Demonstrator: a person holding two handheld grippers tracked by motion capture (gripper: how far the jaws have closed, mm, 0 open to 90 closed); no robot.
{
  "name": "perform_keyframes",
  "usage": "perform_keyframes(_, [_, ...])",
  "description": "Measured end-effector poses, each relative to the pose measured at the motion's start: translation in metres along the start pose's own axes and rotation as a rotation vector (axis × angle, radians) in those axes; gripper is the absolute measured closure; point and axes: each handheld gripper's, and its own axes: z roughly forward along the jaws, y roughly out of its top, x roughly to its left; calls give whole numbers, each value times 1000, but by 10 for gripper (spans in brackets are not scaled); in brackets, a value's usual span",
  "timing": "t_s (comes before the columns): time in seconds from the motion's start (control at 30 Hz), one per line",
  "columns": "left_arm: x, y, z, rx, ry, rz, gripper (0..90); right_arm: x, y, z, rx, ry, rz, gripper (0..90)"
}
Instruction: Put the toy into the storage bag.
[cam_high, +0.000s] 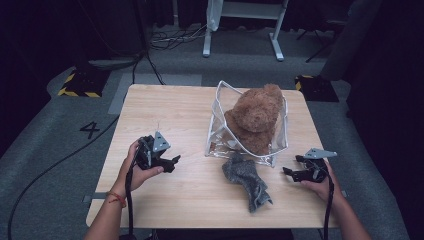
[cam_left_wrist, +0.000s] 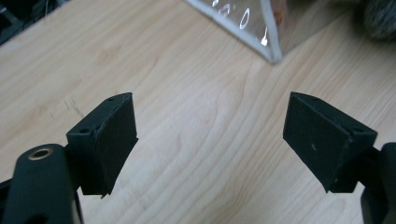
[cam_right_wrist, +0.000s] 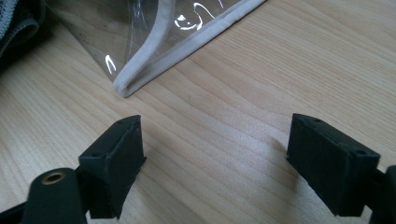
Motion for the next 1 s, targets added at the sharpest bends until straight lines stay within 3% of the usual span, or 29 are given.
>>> perform_keyframes(0.2, [0, -26, 5, 52, 19, -19, 175, 0, 0, 0, 0, 1, -1, 191])
perform_keyframes(0.53, [-3, -60, 11, 93, -6, -80, 174, 0, 0, 0, 0, 3, -3, 191])
perform_keyframes(0.73, [-5, -76, 12, 90, -10, -132, 173, 0, 0, 0, 0, 5, -4, 190])
perform_keyframes(0.87, [-3, -85, 10, 64, -36, -178, 175, -1, 0, 0, -1, 9, -5, 190])
perform_keyframes(0.93, [-2, -91, 10, 36, -65, -232, 175, -1, 0, 0, -2, 9, -4, 190])
perform_keyframes(1.0, [-2, -93, 7, 37, -61, -251, 175, -1, 0, 0, -2, 9, -5, 190])
